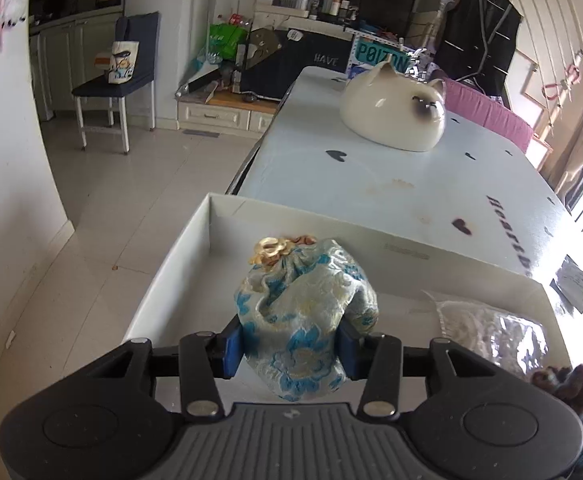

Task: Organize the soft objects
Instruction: 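Carry floral pouch with left tool over the tray while right tool carries scrunchie, then open both tools to drop pouch and scrunchie into the tray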

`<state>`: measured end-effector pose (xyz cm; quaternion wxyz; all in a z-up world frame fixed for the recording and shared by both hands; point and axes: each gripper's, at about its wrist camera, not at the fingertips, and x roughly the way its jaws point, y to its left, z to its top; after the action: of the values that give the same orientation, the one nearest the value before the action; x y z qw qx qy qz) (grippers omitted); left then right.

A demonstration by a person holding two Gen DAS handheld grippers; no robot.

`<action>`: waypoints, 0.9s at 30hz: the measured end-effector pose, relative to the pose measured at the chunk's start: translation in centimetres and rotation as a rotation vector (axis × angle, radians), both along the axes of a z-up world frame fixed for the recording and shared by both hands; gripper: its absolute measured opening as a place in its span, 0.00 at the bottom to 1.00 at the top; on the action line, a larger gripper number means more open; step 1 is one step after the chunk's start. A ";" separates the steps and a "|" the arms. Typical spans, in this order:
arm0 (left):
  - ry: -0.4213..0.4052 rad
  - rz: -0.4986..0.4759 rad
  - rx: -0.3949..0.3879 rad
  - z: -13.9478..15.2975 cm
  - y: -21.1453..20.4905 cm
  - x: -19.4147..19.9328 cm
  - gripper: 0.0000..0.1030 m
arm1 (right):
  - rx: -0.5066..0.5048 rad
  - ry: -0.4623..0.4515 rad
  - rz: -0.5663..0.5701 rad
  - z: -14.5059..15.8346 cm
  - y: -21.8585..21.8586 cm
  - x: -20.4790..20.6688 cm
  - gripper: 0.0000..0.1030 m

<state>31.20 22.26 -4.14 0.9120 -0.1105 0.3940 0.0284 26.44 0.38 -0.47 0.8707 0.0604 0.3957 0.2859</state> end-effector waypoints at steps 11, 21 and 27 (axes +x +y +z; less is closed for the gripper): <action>-0.015 -0.007 0.072 0.9 -0.7 -0.7 0.47 | -0.012 0.012 0.065 -1.2 4.2 1.7 0.44; -0.004 -0.020 0.078 1.3 -1.3 -1.5 0.71 | -0.043 0.006 0.070 -0.5 2.8 0.6 0.73; -0.029 -0.040 0.095 2.7 -2.0 -2.9 0.79 | -0.030 -0.020 0.047 0.6 1.1 -0.3 0.74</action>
<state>28.25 20.25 -1.46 0.9223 -0.0597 0.3810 0.0272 26.10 1.43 0.08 0.8684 0.0350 0.3926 0.3008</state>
